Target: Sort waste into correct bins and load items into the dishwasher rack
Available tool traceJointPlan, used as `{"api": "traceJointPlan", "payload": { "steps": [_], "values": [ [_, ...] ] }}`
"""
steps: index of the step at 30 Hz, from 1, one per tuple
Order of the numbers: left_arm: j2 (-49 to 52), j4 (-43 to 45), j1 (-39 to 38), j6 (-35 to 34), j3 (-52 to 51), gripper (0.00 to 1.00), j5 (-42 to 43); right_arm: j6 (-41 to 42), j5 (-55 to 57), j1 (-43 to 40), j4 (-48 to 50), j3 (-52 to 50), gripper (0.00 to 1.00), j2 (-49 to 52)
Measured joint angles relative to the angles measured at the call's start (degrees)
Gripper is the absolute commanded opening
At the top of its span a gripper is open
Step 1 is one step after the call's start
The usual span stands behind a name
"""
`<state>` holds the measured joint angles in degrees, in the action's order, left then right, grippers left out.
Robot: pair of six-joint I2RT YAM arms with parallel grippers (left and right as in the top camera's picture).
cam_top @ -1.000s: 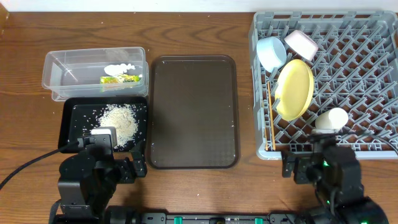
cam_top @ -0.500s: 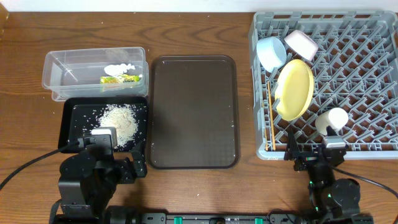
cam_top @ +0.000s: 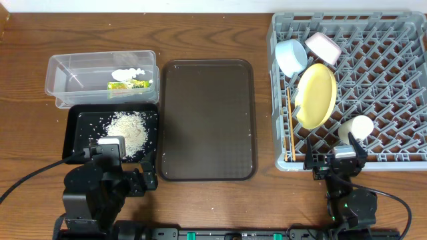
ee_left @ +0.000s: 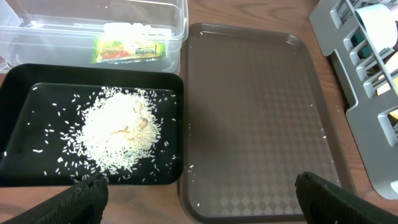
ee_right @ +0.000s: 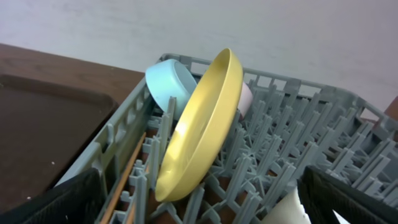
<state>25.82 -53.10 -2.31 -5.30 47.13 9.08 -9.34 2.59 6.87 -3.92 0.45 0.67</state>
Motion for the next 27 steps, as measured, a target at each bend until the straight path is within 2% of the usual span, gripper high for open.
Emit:
{"api": "traceJointPlan", "payload": {
  "steps": [27],
  "values": [
    [0.00,0.00,0.00,0.00,0.00,0.99,0.00,-1.31,-0.02,0.00,0.00,0.00,0.99,0.02]
  ]
}}
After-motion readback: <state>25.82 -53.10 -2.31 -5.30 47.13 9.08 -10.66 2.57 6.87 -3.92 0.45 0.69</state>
